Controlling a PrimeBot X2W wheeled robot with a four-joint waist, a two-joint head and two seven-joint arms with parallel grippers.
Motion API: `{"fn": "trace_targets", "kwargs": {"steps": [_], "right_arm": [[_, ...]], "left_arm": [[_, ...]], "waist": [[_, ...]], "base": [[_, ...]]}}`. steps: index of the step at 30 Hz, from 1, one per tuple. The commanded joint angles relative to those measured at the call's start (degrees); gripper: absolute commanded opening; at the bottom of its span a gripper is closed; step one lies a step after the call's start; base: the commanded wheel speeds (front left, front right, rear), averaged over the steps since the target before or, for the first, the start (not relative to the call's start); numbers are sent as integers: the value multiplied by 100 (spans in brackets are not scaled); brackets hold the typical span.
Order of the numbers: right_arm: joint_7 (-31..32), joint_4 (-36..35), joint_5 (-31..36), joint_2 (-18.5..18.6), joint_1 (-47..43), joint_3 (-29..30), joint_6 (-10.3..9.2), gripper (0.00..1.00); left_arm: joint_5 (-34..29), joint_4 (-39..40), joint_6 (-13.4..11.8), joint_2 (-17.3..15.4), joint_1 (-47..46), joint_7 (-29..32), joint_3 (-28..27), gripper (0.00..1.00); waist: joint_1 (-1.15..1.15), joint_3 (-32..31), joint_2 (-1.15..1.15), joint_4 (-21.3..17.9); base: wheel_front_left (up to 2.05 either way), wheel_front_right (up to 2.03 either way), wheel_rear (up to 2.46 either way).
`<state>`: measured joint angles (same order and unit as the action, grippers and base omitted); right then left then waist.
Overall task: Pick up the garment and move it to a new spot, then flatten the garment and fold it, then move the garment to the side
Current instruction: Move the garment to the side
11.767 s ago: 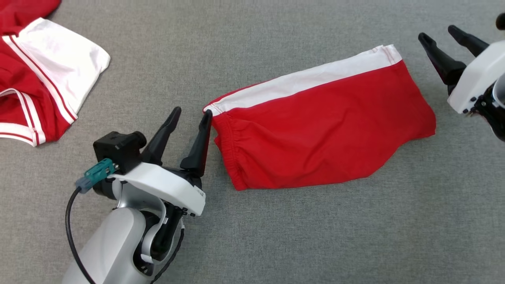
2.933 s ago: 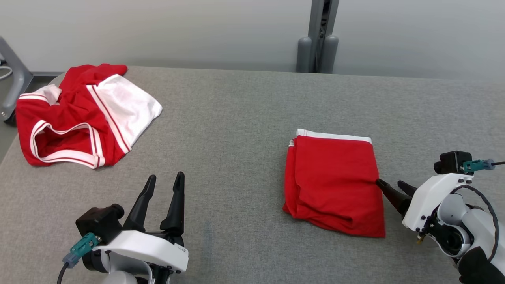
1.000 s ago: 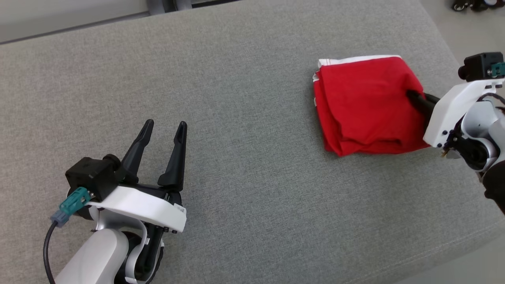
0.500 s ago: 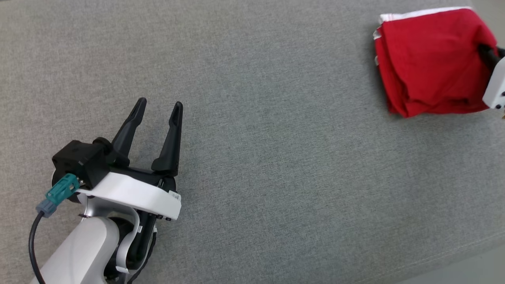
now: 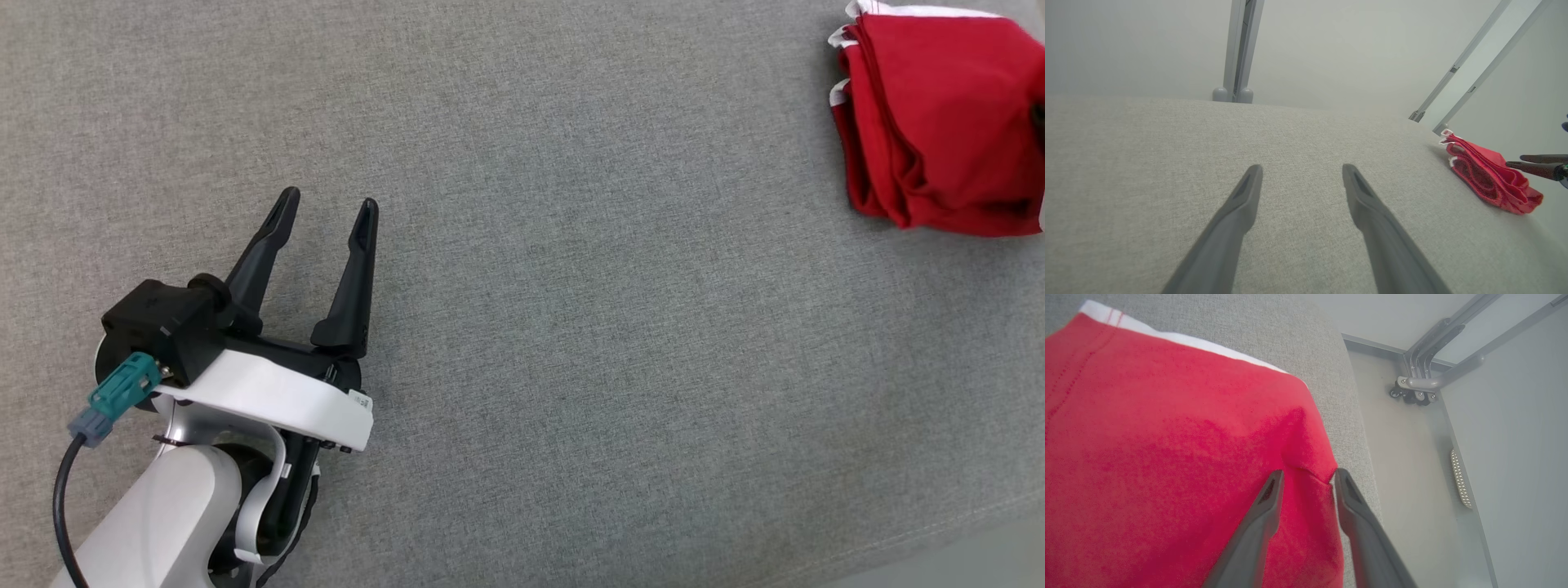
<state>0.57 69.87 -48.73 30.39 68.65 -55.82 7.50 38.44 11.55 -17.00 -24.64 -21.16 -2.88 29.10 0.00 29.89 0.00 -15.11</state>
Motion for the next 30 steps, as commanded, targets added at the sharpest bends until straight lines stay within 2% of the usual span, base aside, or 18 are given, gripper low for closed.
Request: {"fn": "trace_targets", "kwargs": {"steps": [1,9,17,24,30], "right_arm": [[-61,82,77,-1,10,-40,-2,100],[-377,271,131,-73,-30,-46,-2,100],[-982,266,13,-132,-125,100,-2,100],[-1492,-82,-204,-83,-454,289,-2,100],[-1590,-683,-143,-59,-883,708,-2,100]], "left_arm": [[-27,34,-31,-43,-39,24,5,100],[-10,6,-75,-38,33,45,45,100],[133,-220,27,83,171,-133,36,100],[382,-751,138,282,400,-529,-91,100],[641,-1235,214,382,698,-807,-270,100]], "waist": [[0,-3,0,-16],[0,-122,0,-74],[0,-602,0,0],[0,-1359,0,249],[0,-1981,0,491]], "base": [[0,0,0],[0,0,0],[0,0,0],[0,0,0],[0,0,0]]}}
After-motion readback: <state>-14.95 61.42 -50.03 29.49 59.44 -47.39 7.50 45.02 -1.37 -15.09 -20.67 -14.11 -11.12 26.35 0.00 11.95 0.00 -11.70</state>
